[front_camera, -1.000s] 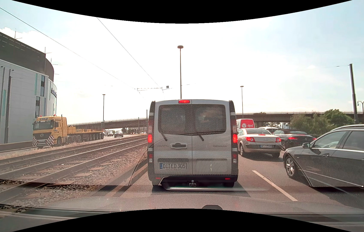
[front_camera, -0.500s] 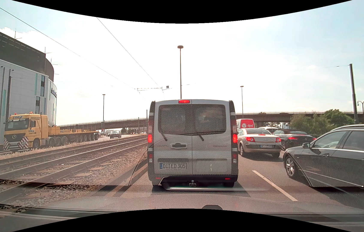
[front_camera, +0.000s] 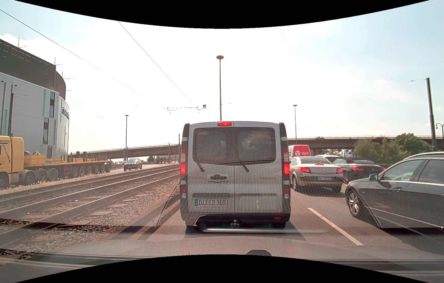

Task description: Follow the waypoints while adhering to traffic rules and regulations

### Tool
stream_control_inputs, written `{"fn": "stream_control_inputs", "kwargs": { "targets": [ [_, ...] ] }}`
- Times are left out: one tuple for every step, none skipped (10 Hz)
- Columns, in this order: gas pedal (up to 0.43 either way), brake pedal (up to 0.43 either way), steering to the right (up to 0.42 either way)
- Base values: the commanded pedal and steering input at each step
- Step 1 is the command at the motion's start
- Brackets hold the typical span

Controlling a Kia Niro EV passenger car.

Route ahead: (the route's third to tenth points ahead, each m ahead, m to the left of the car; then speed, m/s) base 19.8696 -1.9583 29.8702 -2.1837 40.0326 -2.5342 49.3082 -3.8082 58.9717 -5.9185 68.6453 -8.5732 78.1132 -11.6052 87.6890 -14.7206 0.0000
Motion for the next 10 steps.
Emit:
{"fn": "stream_control_inputs", "kwargs": {
  "targets": [
    [0.000,0.244,-0.003],
    [0.000,0.244,-0.003],
    [0.000,0.250,-0.003],
    [0.000,0.250,-0.003],
    [0.000,0.244,-0.003],
    [0.000,0.250,-0.003],
    [0.000,0.250,-0.003],
    [0.000,0.244,-0.003],
    [0.000,0.244,-0.003],
    [0.000,0.250,-0.003]
  ]
}}
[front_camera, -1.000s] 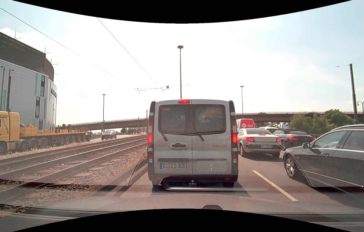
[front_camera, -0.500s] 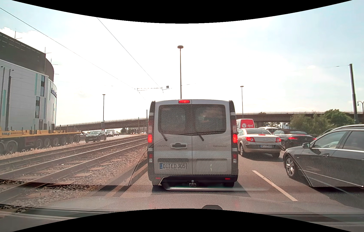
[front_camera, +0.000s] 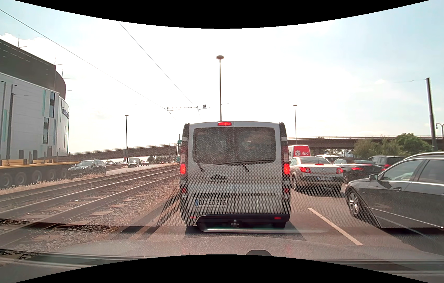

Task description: Follow the waypoints while adhering to traffic rules and regulations

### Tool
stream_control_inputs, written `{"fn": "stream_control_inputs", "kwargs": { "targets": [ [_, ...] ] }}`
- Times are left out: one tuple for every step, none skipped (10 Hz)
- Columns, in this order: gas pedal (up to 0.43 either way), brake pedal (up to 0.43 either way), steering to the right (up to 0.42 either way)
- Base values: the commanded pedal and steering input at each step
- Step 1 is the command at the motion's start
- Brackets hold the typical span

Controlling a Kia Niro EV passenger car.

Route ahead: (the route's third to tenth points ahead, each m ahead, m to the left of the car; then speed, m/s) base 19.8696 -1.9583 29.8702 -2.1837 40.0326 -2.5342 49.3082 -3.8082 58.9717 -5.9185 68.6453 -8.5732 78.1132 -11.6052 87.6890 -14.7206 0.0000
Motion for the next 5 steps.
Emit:
{"fn": "stream_control_inputs", "kwargs": {
  "targets": [
    [0.000,0.250,-0.003],
    [0.000,0.250,-0.003],
    [0.000,0.244,-0.003],
    [0.000,0.250,-0.003],
    [0.000,0.244,-0.003]
  ]
}}
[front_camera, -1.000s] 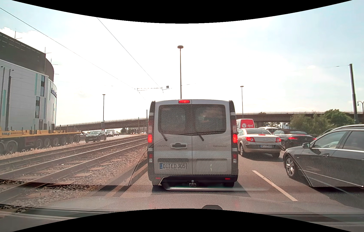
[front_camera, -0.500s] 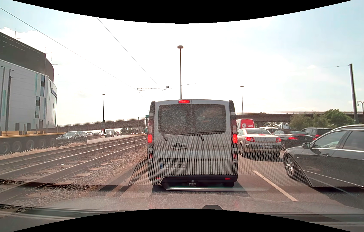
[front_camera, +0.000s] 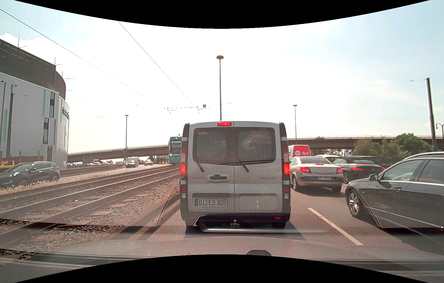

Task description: Follow the waypoints while adhering to traffic rules and regulations

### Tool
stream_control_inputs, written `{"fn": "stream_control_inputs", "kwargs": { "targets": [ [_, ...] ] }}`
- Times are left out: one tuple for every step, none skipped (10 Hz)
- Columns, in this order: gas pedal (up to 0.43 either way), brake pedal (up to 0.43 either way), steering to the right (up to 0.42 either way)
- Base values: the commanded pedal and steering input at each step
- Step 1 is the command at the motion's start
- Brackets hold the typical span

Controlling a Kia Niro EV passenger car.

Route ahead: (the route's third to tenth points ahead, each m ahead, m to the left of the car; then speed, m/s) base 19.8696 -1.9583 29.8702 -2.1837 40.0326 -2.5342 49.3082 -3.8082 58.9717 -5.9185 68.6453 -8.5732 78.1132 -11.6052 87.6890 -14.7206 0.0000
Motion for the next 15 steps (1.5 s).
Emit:
{"fn": "stream_control_inputs", "kwargs": {
  "targets": [
    [0.000,0.244,-0.003],
    [0.000,0.244,-0.003],
    [0.000,0.244,-0.003],
    [0.000,0.250,-0.003],
    [0.000,0.250,-0.003],
    [0.000,0.250,-0.003],
    [0.000,0.250,-0.003],
    [0.000,0.244,-0.003],
    [0.000,0.250,-0.003],
    [0.000,0.244,-0.003],
    [0.000,0.250,-0.003],
    [0.000,0.250,-0.003],
    [0.000,0.244,-0.003],
    [0.000,0.250,-0.003],
    [0.000,0.244,-0.003]
  ]
}}
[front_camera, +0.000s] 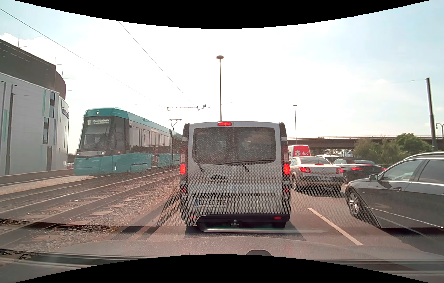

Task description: Follow the waypoints while adhering to traffic rules and regulations

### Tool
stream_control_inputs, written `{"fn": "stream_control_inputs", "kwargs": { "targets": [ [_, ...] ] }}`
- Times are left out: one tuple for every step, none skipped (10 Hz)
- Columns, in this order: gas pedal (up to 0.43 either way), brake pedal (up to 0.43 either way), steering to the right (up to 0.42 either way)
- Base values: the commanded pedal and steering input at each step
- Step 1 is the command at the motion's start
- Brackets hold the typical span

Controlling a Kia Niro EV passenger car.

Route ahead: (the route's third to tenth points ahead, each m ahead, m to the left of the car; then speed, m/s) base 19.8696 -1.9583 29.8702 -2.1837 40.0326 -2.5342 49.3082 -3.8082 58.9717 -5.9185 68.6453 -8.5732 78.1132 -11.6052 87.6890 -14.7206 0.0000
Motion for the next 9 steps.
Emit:
{"fn": "stream_control_inputs", "kwargs": {
  "targets": [
    [0.000,0.250,-0.003],
    [0.000,0.244,-0.003],
    [0.000,0.250,-0.003],
    [0.000,0.250,-0.003],
    [0.000,0.250,-0.003],
    [0.000,0.250,-0.003],
    [0.000,0.244,-0.003],
    [0.000,0.250,-0.003],
    [0.000,0.244,-0.003]
  ]
}}
